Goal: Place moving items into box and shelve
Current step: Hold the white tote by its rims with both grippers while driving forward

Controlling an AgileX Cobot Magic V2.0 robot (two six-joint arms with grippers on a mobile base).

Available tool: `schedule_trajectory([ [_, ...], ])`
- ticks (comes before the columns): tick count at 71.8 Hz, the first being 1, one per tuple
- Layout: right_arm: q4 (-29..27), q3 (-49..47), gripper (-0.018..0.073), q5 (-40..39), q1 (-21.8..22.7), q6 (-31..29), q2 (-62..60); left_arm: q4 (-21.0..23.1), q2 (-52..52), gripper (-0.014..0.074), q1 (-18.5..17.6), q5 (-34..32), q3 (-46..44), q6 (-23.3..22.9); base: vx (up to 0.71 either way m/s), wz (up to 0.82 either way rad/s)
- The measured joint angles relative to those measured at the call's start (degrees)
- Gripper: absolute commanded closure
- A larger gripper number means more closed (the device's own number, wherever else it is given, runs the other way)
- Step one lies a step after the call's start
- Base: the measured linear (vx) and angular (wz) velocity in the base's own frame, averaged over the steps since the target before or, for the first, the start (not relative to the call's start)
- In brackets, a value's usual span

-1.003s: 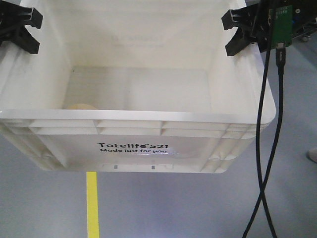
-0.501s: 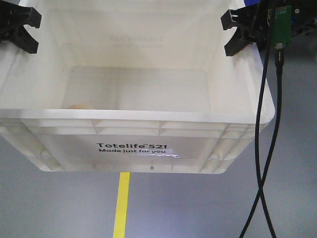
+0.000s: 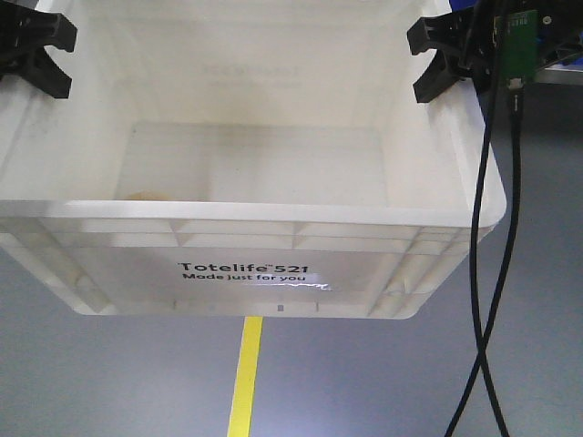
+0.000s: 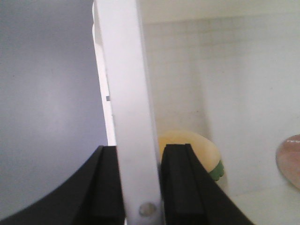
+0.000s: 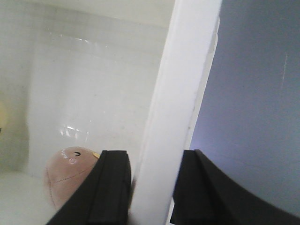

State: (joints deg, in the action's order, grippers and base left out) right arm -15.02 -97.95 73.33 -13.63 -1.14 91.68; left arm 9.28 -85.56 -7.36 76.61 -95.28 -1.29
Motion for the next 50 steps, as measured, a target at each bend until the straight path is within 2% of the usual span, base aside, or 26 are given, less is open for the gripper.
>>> schedule_trajectory([
  [50,0.0,0.0,0.0562,0.0,0.0,0.0,0.0,0.1,0.0,0.0597,0.0,0.0,0.0,0.0,0.41,0.10],
])
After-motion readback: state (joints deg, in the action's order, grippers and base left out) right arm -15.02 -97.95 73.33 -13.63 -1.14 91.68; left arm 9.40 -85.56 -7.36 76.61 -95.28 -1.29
